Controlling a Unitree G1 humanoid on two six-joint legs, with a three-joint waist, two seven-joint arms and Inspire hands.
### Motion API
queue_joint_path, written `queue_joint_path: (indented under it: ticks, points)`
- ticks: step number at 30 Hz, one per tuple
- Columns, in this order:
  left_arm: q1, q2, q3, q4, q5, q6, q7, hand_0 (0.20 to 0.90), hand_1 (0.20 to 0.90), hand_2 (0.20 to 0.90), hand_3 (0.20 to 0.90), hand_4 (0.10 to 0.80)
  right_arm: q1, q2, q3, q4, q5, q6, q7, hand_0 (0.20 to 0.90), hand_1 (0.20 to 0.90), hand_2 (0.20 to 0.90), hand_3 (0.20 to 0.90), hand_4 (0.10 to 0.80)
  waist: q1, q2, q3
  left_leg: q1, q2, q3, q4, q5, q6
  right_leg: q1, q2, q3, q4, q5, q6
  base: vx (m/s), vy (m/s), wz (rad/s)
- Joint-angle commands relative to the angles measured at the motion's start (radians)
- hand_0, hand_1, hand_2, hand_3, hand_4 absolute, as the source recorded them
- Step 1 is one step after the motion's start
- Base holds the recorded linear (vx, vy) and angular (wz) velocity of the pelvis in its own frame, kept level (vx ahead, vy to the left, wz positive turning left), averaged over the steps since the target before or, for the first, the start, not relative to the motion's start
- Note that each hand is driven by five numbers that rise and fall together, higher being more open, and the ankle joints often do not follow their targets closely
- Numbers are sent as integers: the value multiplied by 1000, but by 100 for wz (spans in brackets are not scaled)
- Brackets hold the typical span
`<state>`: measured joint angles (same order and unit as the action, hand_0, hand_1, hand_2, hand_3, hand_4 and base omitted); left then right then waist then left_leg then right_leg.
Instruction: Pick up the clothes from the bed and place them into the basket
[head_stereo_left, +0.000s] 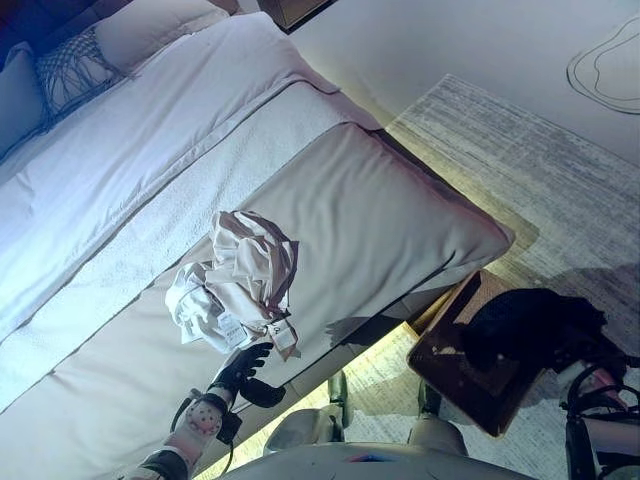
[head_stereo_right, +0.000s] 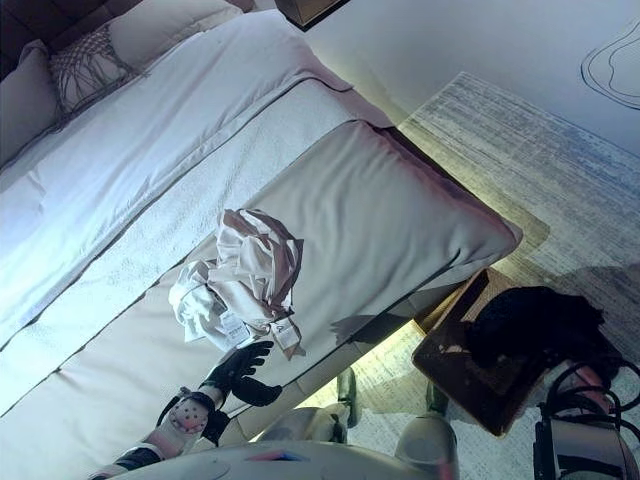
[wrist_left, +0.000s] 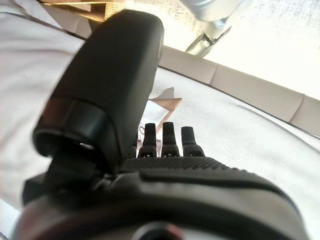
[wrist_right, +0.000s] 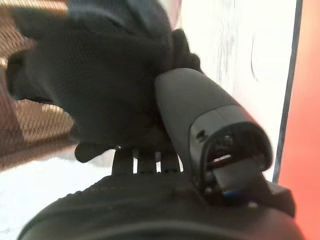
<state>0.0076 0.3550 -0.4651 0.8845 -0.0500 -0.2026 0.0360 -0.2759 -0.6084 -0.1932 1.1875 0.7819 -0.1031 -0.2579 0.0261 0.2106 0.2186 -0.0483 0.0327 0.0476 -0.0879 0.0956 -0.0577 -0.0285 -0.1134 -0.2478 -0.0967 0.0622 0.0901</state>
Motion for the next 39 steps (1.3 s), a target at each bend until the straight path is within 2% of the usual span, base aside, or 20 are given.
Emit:
queue_joint_path:
  ticks: [1,6,10,17,23,26,31,33,37,39]
  points:
    - [-32,72,22,17,-31,-46,19,900,900,900,900,800,-46,-56,50,-117,-47,-62,91,900,900,900,900,800,9,-65,-16,-30,30,-15,1,-14,-37,-23,-56,26,16,42,30,0,0,0]
    - [-25,67,33,44,-37,-60,14,900,900,900,900,800,-27,-28,81,-170,-67,-38,162,900,900,900,900,800,7,-78,-15,-28,33,-10,1,-16,-37,-23,-56,23,18,42,29,0,0,0]
    - [-16,60,40,62,-26,-67,15,900,900,900,900,800,10,9,113,-196,-74,-27,269,900,900,900,900,800,12,-99,-24,-19,38,-7,1,-18,-37,-14,-53,14,20,41,29,54,6,3]
    - [4,48,64,71,9,-61,13,900,900,900,900,800,100,113,211,-267,-141,-25,372,900,900,900,900,800,27,-144,-48,1,52,-7,1,-23,-37,13,-45,-5,21,36,28,63,-11,1]
    - [38,15,69,83,31,-55,29,900,900,900,900,800,161,202,318,-424,-193,-84,301,900,900,900,900,800,47,-171,-83,27,58,-18,1,-24,-37,52,-35,-22,20,27,24,121,27,2]
    - [58,-4,72,96,36,-48,40,900,900,900,900,800,174,238,373,-532,-283,-102,254,900,900,900,900,800,65,-186,-105,40,56,-30,1,-23,-35,77,-28,-33,21,19,21,165,56,9]
    - [61,-3,85,138,27,-46,32,900,900,900,900,800,111,198,421,-538,-464,-72,236,900,900,900,900,800,112,-196,-117,56,43,-61,1,-24,-32,113,-29,-60,23,7,19,167,89,18]
    - [68,3,96,153,23,-50,29,900,900,900,900,800,62,164,440,-506,-499,-27,250,900,900,900,900,800,139,-198,-118,63,38,-77,1,-24,-30,127,-30,-75,31,0,16,182,104,28]
    - [76,19,103,190,22,-58,29,900,900,900,900,800,-67,115,466,-348,-591,46,216,900,900,900,900,800,197,-199,-109,74,24,-115,1,-18,-22,135,-35,-107,87,-29,7,187,112,24]
    - [66,28,99,209,18,-69,32,900,900,900,900,800,-160,87,493,-259,-650,38,183,900,900,900,900,800,230,-195,-85,59,13,-143,23,-15,-16,120,-41,-124,134,-42,0,100,101,20]
